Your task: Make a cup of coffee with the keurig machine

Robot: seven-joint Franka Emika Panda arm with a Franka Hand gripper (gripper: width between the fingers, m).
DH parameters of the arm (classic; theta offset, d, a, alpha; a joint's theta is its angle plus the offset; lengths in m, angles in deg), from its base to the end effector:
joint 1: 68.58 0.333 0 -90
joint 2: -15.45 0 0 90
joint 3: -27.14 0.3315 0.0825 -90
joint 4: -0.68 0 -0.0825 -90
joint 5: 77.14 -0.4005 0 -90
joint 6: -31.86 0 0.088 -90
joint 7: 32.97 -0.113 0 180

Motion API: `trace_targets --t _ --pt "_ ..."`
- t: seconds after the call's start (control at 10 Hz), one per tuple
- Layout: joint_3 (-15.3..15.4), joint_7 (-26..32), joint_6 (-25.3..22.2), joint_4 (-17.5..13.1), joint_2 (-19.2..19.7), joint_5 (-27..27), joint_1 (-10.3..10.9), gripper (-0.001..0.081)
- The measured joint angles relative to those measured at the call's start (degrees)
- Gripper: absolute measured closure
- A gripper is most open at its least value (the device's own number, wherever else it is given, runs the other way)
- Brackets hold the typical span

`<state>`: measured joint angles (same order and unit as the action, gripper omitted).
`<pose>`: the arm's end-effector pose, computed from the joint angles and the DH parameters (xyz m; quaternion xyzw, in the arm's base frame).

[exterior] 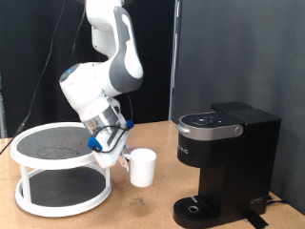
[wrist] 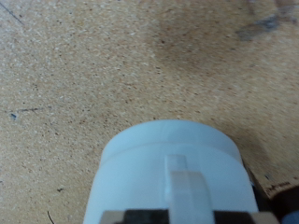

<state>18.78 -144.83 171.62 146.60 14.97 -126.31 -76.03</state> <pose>0.4370 -0.1191 0.2621 -0.1038 0.9608 0.2186 0.1357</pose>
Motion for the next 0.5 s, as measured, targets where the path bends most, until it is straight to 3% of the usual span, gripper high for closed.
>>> trace_targets --t 0.5 --pt "4.31 12.99 2.81 -0.71 6.01 -12.15 0.56 0.0803"
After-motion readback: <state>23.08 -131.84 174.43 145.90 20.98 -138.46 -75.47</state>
